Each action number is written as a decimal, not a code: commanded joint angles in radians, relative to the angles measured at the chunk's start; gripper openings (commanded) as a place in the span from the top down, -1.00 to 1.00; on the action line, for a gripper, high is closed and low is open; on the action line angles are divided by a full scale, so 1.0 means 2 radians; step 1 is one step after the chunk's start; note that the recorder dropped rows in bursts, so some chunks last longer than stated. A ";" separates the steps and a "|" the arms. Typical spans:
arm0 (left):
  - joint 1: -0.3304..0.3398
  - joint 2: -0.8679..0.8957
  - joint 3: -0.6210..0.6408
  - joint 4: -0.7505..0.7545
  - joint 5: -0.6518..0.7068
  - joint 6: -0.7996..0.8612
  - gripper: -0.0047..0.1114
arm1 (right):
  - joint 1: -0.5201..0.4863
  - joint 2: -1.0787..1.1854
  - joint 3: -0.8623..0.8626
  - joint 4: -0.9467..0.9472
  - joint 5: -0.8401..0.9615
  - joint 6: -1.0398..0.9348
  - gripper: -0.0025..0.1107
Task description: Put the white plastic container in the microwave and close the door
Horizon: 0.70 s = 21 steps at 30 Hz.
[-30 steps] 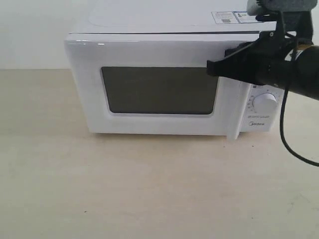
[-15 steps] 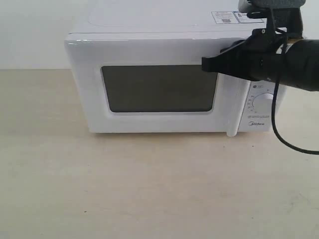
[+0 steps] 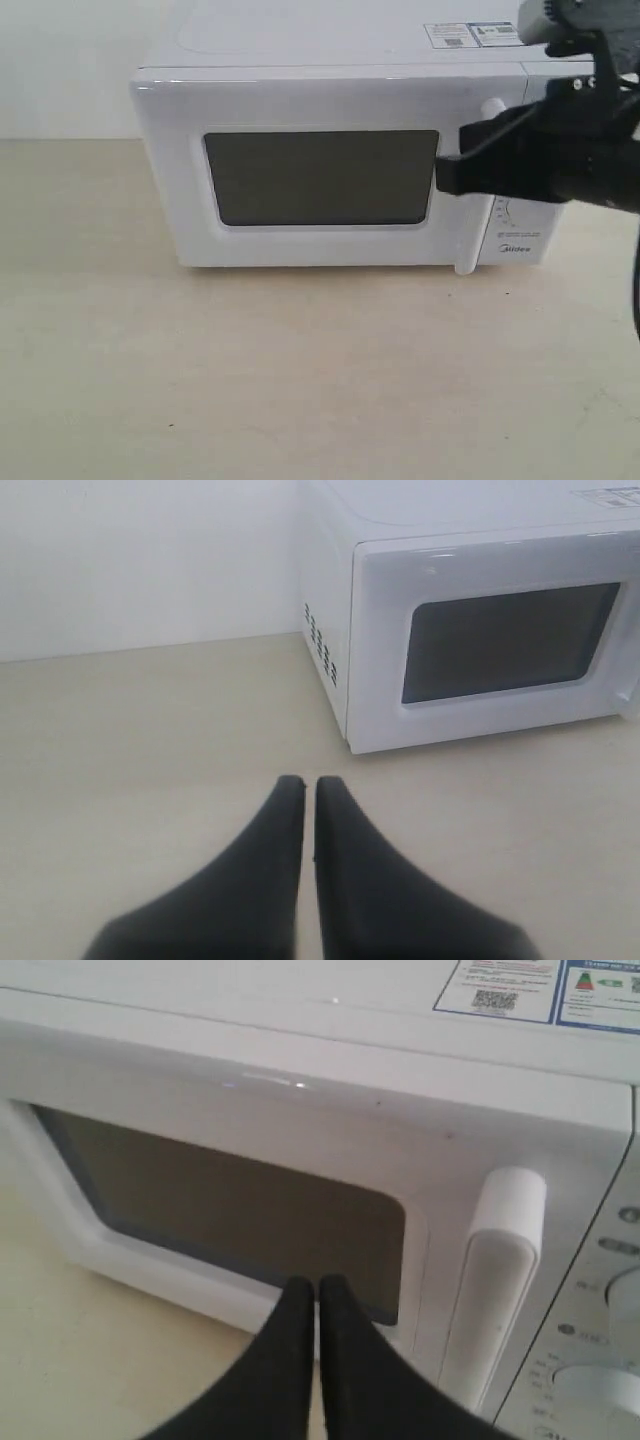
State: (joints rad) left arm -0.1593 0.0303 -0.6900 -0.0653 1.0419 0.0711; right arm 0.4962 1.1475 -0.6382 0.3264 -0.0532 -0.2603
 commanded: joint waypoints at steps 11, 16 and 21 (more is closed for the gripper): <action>-0.001 -0.002 0.003 0.015 0.002 -0.006 0.84 | 0.016 -0.204 0.100 0.002 0.083 0.000 0.96; -0.001 -0.002 0.003 0.015 0.002 -0.006 0.84 | 0.016 -0.225 0.100 0.002 0.083 0.000 0.96; -0.001 -0.002 0.003 0.015 0.002 -0.006 0.84 | 0.016 -0.225 0.100 0.002 0.083 0.000 0.96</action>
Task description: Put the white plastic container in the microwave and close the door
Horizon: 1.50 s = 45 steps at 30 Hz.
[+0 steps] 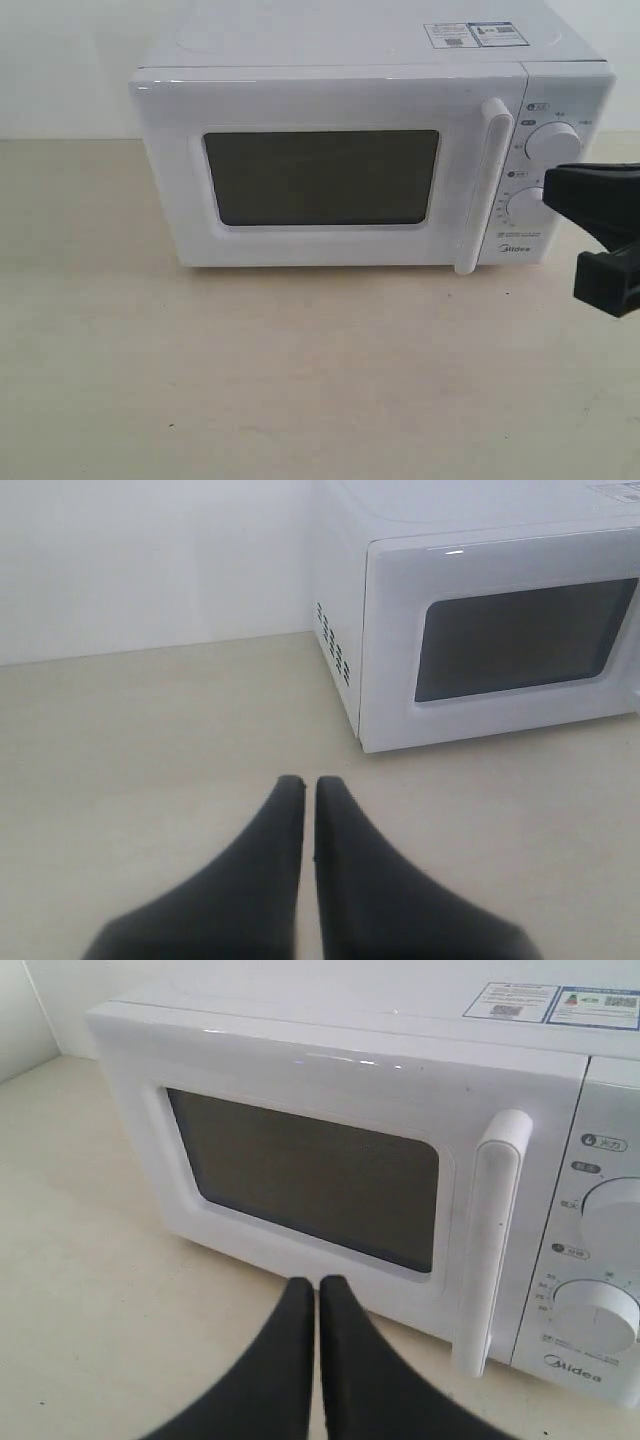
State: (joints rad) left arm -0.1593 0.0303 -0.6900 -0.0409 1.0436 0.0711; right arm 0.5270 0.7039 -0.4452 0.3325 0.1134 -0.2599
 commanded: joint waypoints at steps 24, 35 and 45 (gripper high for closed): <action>-0.001 -0.002 0.003 0.002 0.002 -0.006 0.84 | -0.301 -0.315 0.066 -0.038 0.132 0.008 0.96; -0.001 -0.002 0.003 0.002 0.002 -0.006 0.84 | -0.298 -0.342 0.223 -0.025 -0.009 0.013 0.96; -0.001 -0.002 0.003 0.002 0.002 -0.006 0.84 | -0.298 -0.342 0.223 -0.037 0.080 0.013 0.96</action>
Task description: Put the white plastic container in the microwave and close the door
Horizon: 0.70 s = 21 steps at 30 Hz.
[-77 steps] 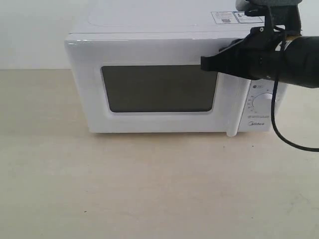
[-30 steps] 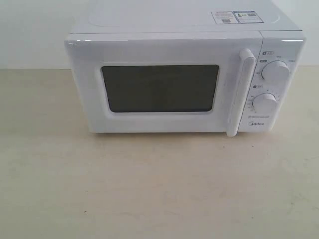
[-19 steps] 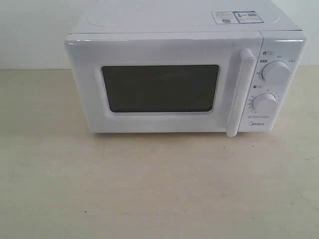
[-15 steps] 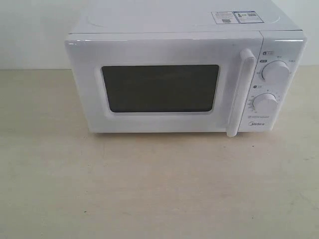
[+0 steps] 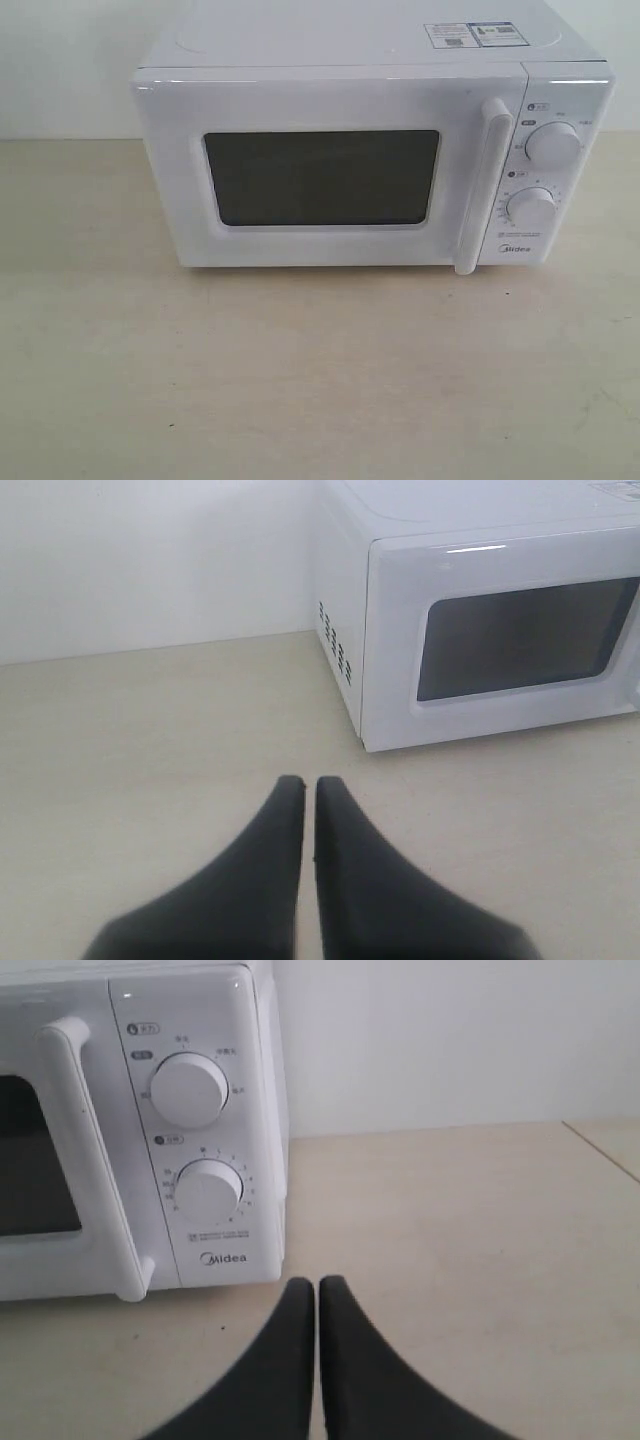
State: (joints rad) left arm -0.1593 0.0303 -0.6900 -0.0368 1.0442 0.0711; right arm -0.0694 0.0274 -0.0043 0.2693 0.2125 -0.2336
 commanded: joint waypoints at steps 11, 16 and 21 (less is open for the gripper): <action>-0.001 -0.002 0.003 0.000 0.001 -0.006 0.84 | 0.000 -0.003 0.002 -0.091 0.058 0.102 0.96; -0.001 -0.002 0.003 0.000 0.001 -0.006 0.84 | 0.000 -0.003 0.002 -0.087 0.055 0.103 0.96; -0.001 -0.002 0.003 0.000 0.001 -0.006 0.84 | 0.000 -0.003 0.002 -0.086 0.055 0.103 0.96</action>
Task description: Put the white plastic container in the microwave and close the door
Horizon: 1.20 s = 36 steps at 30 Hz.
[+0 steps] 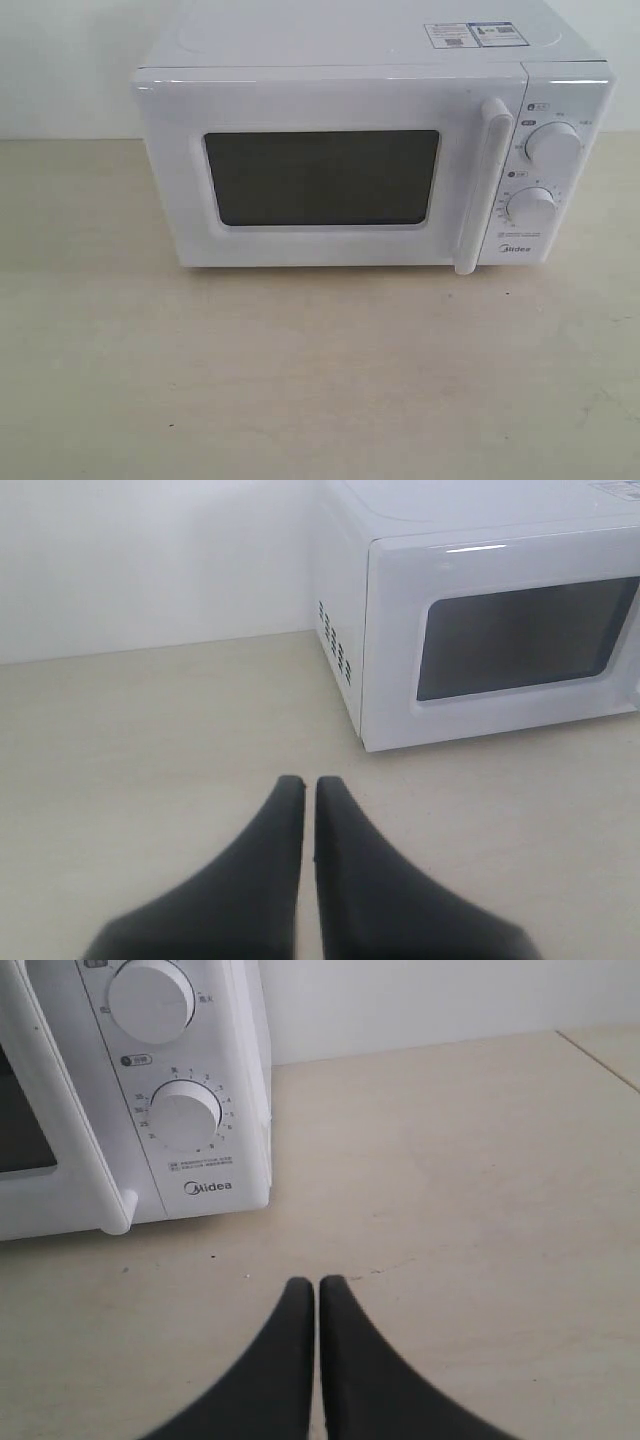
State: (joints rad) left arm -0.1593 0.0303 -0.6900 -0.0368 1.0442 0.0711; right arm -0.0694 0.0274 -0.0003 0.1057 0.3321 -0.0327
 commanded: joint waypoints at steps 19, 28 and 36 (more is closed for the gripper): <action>-0.001 -0.002 0.003 0.002 -0.004 -0.002 0.84 | 0.000 -0.003 0.000 -0.004 -0.006 0.003 0.96; 0.031 -0.002 0.127 -0.027 -0.388 0.002 0.84 | 0.000 -0.003 0.000 -0.004 -0.006 0.003 0.96; 0.041 -0.002 0.298 -0.028 -0.492 -0.002 0.84 | 0.000 -0.003 0.000 -0.004 -0.006 0.003 0.96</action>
State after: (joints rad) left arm -0.0810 0.0339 -0.1874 -0.0787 0.1449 0.0711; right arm -0.0694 0.0274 -0.0003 0.1057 0.3321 -0.0251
